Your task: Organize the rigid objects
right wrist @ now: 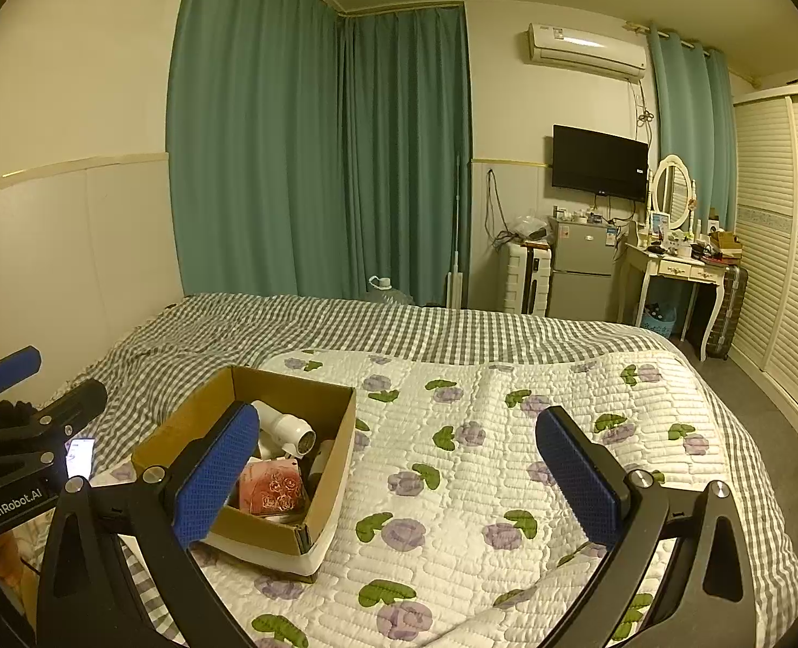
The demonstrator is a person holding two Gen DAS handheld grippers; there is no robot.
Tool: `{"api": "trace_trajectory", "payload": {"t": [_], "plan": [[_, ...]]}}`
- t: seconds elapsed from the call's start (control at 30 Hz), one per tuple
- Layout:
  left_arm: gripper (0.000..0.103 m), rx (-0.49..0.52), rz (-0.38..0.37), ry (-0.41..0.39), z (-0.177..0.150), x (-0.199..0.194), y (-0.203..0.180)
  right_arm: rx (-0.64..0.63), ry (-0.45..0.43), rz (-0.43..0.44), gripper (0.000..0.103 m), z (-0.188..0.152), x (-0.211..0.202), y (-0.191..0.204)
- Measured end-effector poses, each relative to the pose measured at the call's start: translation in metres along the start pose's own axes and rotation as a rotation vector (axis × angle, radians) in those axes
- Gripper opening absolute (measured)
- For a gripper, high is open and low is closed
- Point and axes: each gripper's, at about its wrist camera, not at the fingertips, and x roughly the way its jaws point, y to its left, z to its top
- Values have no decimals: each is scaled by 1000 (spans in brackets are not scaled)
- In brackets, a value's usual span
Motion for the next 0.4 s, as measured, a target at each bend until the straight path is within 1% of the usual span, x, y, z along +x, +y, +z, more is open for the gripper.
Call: {"api": "trace_trajectory", "payload": {"t": [0.27, 0.4], "plan": [[89, 10, 0, 10, -2, 1, -1, -1, 9, 2, 103, -3, 3, 1], [89, -1, -4, 12, -2, 2, 1, -2, 13, 2, 103, -3, 3, 1]]}}
